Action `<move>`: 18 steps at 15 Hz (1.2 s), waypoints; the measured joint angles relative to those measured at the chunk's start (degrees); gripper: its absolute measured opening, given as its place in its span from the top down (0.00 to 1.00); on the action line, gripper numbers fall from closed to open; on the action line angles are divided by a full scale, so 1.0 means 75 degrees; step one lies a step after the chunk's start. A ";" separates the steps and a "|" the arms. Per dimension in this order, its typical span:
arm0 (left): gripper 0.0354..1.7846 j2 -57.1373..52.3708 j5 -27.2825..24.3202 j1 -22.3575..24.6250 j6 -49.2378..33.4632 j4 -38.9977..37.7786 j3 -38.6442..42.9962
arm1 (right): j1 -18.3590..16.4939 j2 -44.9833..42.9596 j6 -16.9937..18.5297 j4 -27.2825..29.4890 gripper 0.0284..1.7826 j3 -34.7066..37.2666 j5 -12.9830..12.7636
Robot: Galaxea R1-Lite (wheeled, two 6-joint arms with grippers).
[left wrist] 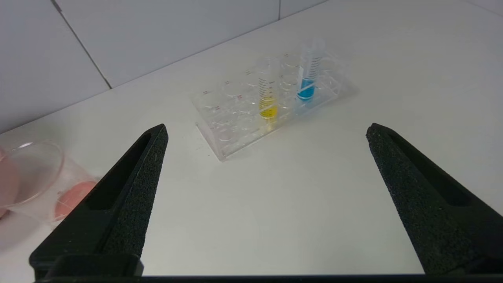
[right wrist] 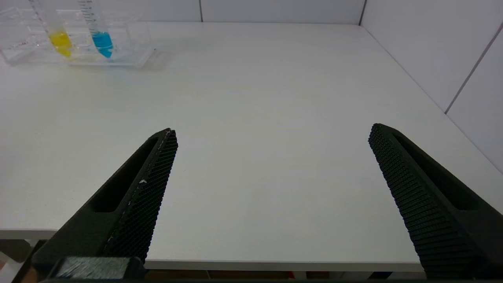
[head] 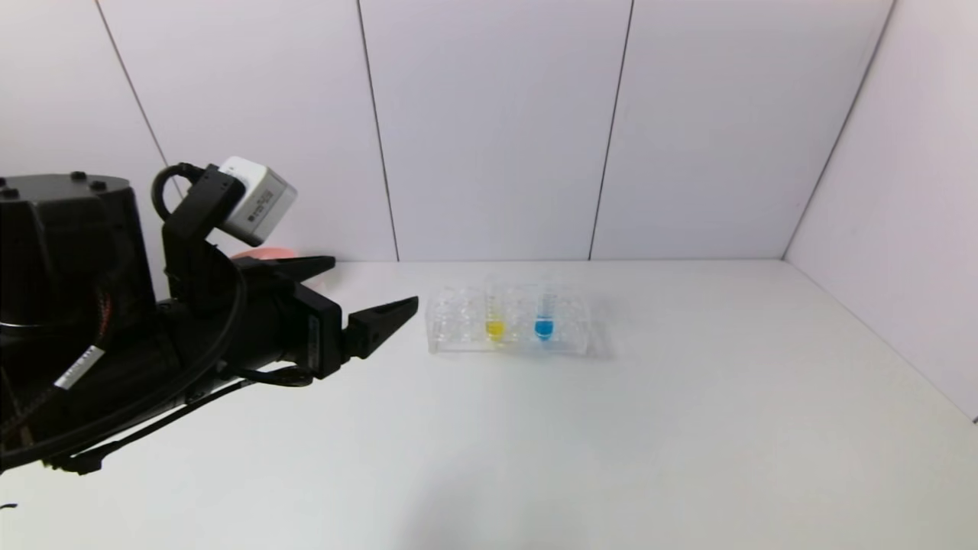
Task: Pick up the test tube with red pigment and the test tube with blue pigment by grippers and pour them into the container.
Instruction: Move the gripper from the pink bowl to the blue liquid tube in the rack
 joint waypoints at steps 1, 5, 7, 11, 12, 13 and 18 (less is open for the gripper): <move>0.01 0.0159 0.0047 -0.0148 -0.0015 -0.0107 -0.0011 | 0.0000 0.0000 0.0000 0.0000 0.00 0.0000 0.0000; 0.01 0.1022 0.0124 -0.0644 -0.0018 -0.1159 -0.0015 | 0.0000 0.0000 0.0000 0.0000 0.00 0.0000 0.0000; 0.01 0.1463 0.0211 -0.0897 -0.0158 -0.1547 -0.0096 | 0.0000 0.0000 0.0000 -0.0003 0.00 0.0000 0.0000; 0.01 0.2279 0.0538 -0.1357 -0.0475 -0.1669 -0.0536 | 0.0000 0.0000 0.0000 0.0000 0.00 0.0000 0.0000; 0.01 0.2459 0.0558 -0.1438 -0.0530 -0.1669 -0.0653 | 0.0000 0.0000 0.0000 -0.0003 0.00 0.0000 0.0000; 0.01 0.2640 0.0569 -0.1512 -0.0571 -0.1673 -0.0772 | 0.0000 0.0000 0.0000 0.0000 0.00 0.0000 0.0000; 0.01 0.3548 0.0764 -0.1710 -0.0692 -0.1669 -0.1447 | 0.0000 0.0000 0.0000 -0.0003 0.00 0.0000 0.0000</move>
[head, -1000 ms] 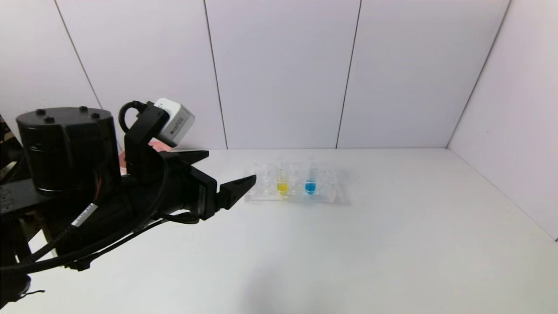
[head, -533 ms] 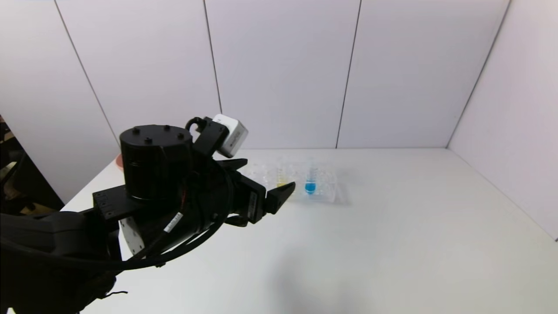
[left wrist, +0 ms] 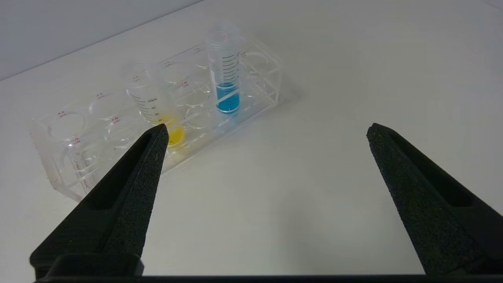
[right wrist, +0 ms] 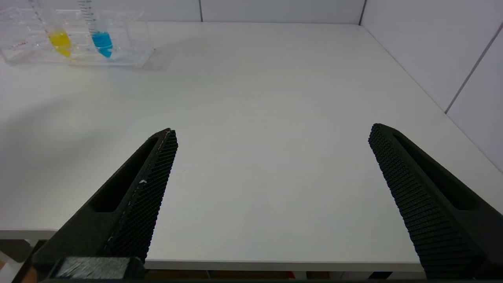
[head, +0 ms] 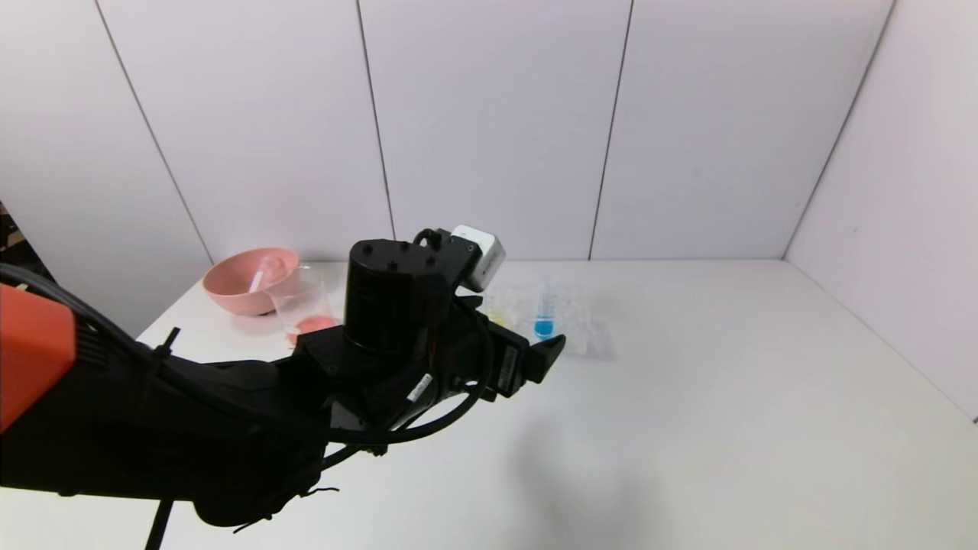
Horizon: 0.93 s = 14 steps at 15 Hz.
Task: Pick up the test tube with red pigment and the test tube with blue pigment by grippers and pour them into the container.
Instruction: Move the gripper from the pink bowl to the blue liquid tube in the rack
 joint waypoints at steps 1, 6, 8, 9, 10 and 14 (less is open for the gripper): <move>0.01 0.0182 0.0065 -0.0029 -0.0003 0.0000 -0.0185 | 0.0000 0.0000 0.0000 0.0000 0.00 0.0000 0.0000; 0.01 0.1219 0.0675 -0.0245 0.0020 0.0070 -0.1343 | 0.0000 0.0000 0.0000 0.0003 0.00 0.0000 0.0000; 0.01 0.1583 0.1000 -0.0323 0.0020 0.0106 -0.1772 | 0.0000 0.0000 0.0000 0.0003 0.00 0.0000 0.0000; 0.01 0.1731 0.1079 -0.0335 0.0015 0.0111 -0.1952 | -0.0003 0.0000 0.0000 0.0000 0.00 0.0000 0.0000; 0.01 0.1881 0.1161 -0.0348 0.0008 0.0132 -0.2118 | -0.0003 0.0000 0.0000 0.0000 0.00 0.0000 0.0000; 0.01 0.2402 0.1421 -0.0353 -0.0052 0.0364 -0.2872 | 0.0000 0.0000 0.0000 0.0003 0.00 0.0000 0.0000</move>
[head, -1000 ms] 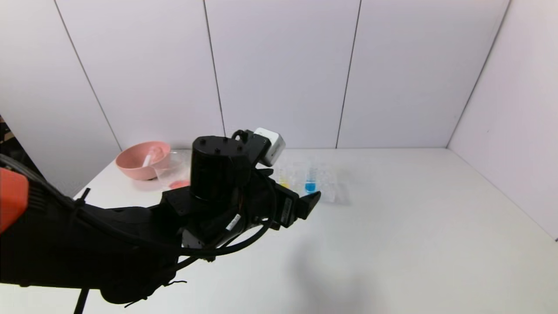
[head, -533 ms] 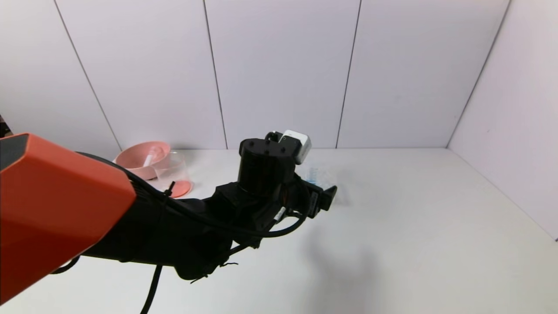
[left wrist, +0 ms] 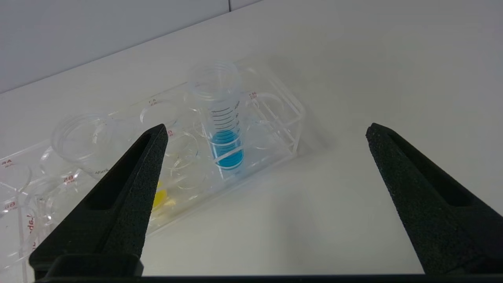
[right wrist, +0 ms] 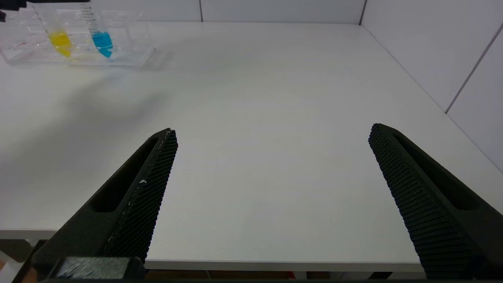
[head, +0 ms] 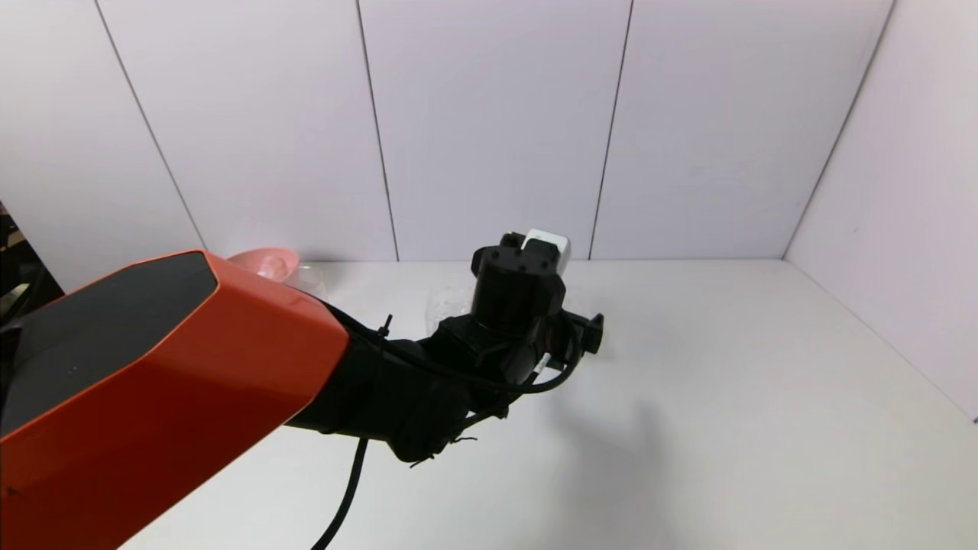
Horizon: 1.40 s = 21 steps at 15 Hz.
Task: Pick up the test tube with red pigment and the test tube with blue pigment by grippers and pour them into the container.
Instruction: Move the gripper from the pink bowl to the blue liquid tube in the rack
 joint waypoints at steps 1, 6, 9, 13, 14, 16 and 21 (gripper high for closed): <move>0.01 0.0143 0.0057 0.0000 -0.0024 0.0099 -0.0267 | -0.0003 0.0000 0.0000 -0.0003 0.00 0.0000 0.0000; 0.01 0.0970 0.0519 0.0114 -0.0080 0.0478 -0.1461 | 0.0003 0.0000 0.0000 -0.0003 0.00 0.0000 0.0000; 0.01 0.1369 0.0545 0.0280 -0.0065 0.0647 -0.1977 | 0.0000 0.0000 0.0003 0.0000 0.00 0.0000 0.0000; 0.01 0.1679 0.0538 0.0414 -0.0068 0.0866 -0.2498 | 0.0000 0.0000 0.0000 0.0000 0.00 0.0000 0.0000; 0.01 0.1721 0.0541 0.0426 -0.0068 0.0881 -0.2589 | 0.0000 0.0000 0.0000 -0.0003 0.00 0.0000 0.0000; 0.01 0.1809 0.0541 0.0434 -0.0059 0.0967 -0.2749 | 0.0000 0.0000 0.0000 0.0000 0.00 0.0000 0.0000; 0.01 0.1874 0.0530 0.0442 -0.0065 0.0967 -0.2781 | 0.0000 0.0000 0.0000 0.0000 0.00 0.0000 0.0000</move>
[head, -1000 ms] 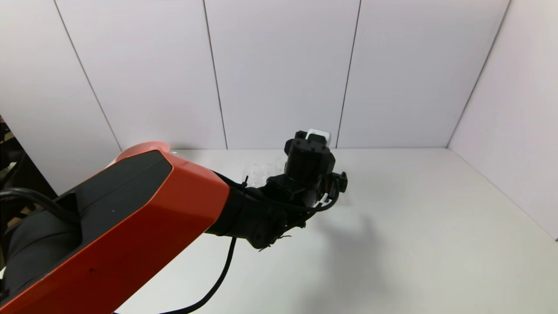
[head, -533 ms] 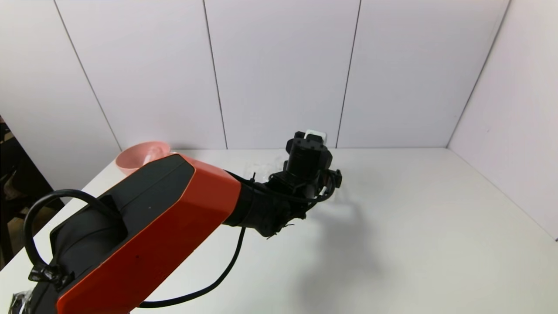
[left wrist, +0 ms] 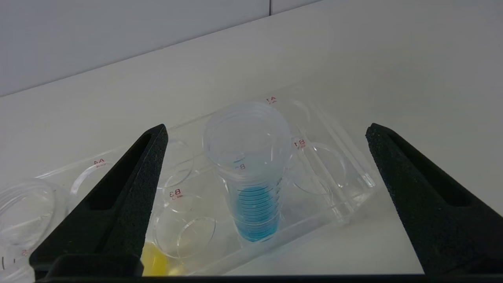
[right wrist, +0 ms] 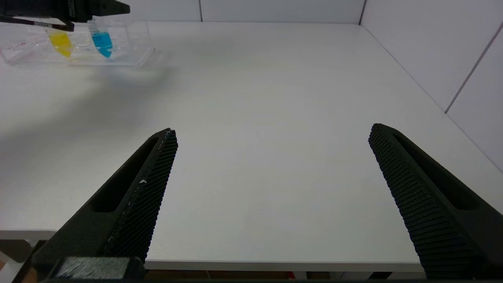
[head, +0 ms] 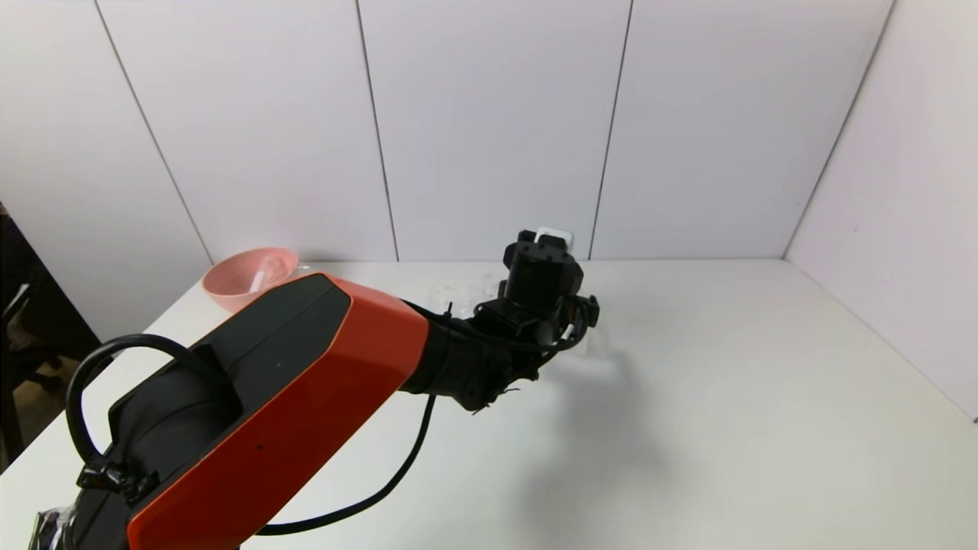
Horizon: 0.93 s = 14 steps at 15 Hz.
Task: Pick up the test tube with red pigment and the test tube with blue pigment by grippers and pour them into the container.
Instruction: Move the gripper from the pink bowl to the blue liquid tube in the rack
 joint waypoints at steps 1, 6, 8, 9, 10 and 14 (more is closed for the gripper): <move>0.02 0.0002 0.0000 0.0000 0.0007 0.0003 0.0011 | 0.0000 0.0000 0.0000 -0.0003 0.00 0.0000 0.0000; 0.29 -0.0010 0.0000 -0.0028 0.0015 0.0015 -0.0026 | 0.0000 0.0000 0.0000 0.0000 0.00 0.0000 0.0000; 0.49 -0.0015 -0.0010 -0.0052 0.0023 0.0024 -0.0047 | 0.0000 0.0000 0.0000 0.0000 0.00 0.0000 0.0000; 0.60 -0.0018 0.0005 -0.0063 0.0021 0.0059 -0.0059 | 0.0000 0.0000 0.0000 0.0000 0.00 0.0000 0.0000; 0.69 -0.0021 0.0011 -0.0072 0.0021 0.0124 -0.0081 | 0.0000 0.0000 0.0000 0.0000 0.00 0.0000 0.0000; 0.76 -0.0041 0.0008 -0.0107 0.0021 0.0158 -0.0089 | 0.0000 0.0000 0.0000 0.0000 0.00 0.0000 0.0000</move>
